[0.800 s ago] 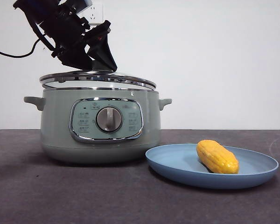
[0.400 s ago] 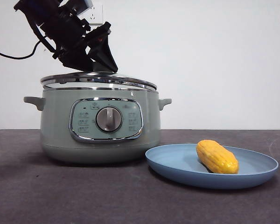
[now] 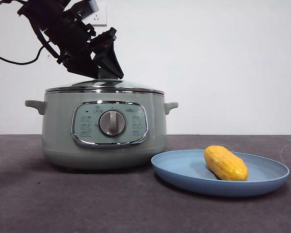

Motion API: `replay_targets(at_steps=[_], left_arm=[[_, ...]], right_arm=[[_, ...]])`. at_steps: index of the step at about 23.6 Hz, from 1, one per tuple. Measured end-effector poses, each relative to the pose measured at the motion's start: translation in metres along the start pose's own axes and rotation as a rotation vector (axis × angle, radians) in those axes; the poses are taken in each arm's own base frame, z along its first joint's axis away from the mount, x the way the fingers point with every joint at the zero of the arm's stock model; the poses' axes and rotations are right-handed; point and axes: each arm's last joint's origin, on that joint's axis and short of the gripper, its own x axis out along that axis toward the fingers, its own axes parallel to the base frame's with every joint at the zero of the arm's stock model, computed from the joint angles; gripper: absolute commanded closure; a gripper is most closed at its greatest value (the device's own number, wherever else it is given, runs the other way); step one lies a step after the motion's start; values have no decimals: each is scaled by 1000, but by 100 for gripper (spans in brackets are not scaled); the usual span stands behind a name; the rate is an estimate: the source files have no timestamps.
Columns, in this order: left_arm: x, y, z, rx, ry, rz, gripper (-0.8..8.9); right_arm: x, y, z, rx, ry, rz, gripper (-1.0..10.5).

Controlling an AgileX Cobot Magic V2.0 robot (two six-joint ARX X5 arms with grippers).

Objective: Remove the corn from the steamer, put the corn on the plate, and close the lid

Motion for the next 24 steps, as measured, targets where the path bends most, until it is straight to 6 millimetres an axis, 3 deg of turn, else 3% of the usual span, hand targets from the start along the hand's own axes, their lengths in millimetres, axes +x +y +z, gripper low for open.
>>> replay_targets(at_steps=[9,11,15,24], left_arm=[[-3,0,0,1,52,19,806],[-3,0,1,2,57,20,714],[-3,0,1,3,59,19,355],[-14,0,-1,-32,101,48,338]], right_arm=[[0,0,0,0,0,0,379],[0,0,0,0,0,0,379],[0,0,0,0,1,0,379],[0,-1,-4,3,37,-10,379]])
